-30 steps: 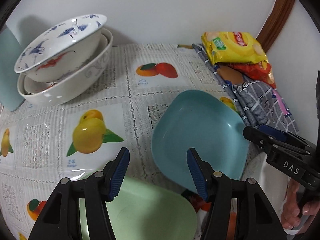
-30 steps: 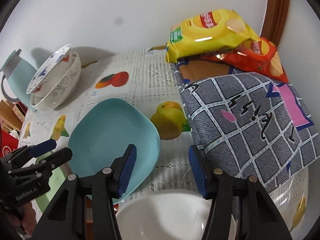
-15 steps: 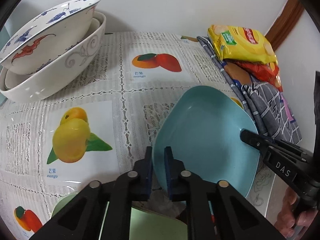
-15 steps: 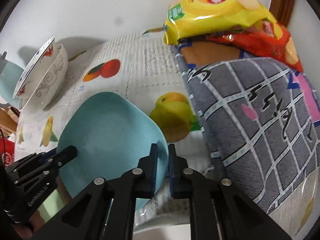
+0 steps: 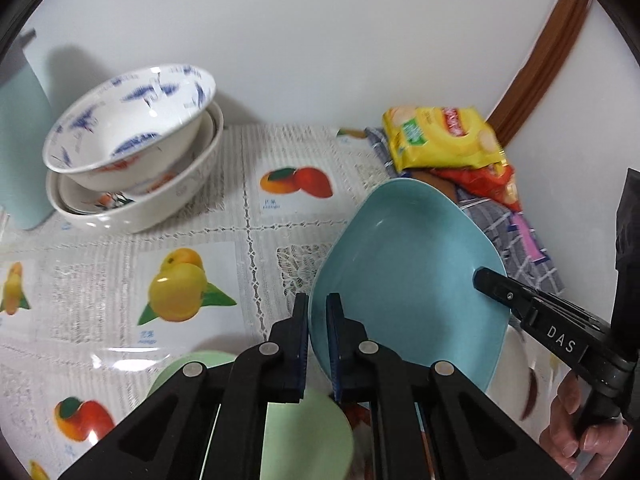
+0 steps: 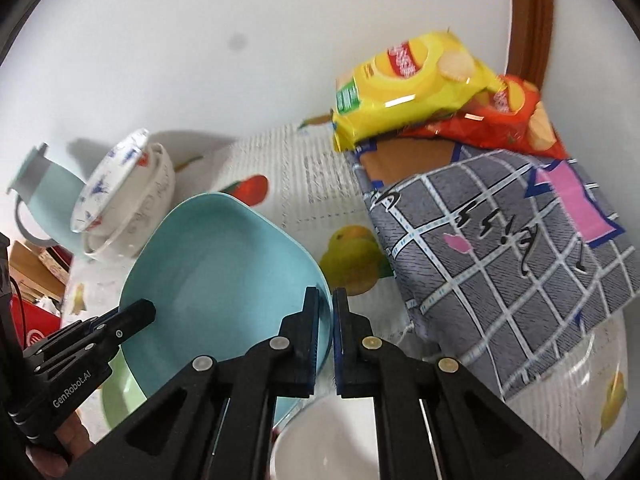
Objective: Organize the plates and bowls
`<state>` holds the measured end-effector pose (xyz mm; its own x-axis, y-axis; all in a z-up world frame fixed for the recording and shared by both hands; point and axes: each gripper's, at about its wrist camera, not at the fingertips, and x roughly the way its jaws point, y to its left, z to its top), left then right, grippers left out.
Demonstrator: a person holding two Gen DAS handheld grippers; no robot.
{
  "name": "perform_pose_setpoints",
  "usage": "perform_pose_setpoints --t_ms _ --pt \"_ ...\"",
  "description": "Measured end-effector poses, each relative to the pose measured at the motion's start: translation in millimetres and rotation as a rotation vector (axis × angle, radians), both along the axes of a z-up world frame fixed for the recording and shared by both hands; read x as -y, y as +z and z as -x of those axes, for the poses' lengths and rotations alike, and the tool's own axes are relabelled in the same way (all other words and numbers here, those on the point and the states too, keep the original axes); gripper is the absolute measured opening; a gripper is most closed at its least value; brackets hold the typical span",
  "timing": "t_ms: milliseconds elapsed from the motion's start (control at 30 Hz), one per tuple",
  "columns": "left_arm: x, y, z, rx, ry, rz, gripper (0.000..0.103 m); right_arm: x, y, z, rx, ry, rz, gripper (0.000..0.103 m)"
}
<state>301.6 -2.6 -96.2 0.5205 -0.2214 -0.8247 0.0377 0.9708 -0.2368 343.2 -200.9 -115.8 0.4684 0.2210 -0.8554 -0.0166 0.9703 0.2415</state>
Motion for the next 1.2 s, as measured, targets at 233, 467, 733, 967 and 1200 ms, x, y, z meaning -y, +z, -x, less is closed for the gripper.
perform_pose_setpoints --t_ms 233,467,733,967,1200 --pt "-4.1 31.2 42.8 0.042 0.001 0.016 0.009 -1.6 43.5 41.6 0.054 -0.004 -0.011 0.007" --pt "-2.6 46.8 84.9 0.063 -0.012 0.007 0.009 -3.8 73.7 91.0 0.098 -0.018 0.001 0.007" --pt "-10.5 59.0 123.1 0.073 -0.028 -0.014 0.009 -9.3 87.7 132.2 0.121 -0.036 -0.019 0.007" --pt "-32.0 62.5 140.1 0.078 -0.009 -0.023 0.009 -29.8 85.3 152.9 0.126 -0.027 -0.048 0.007" --pt "-55.3 56.3 145.8 0.066 0.023 -0.030 0.009 -53.0 75.8 154.5 0.115 0.002 -0.073 0.007"
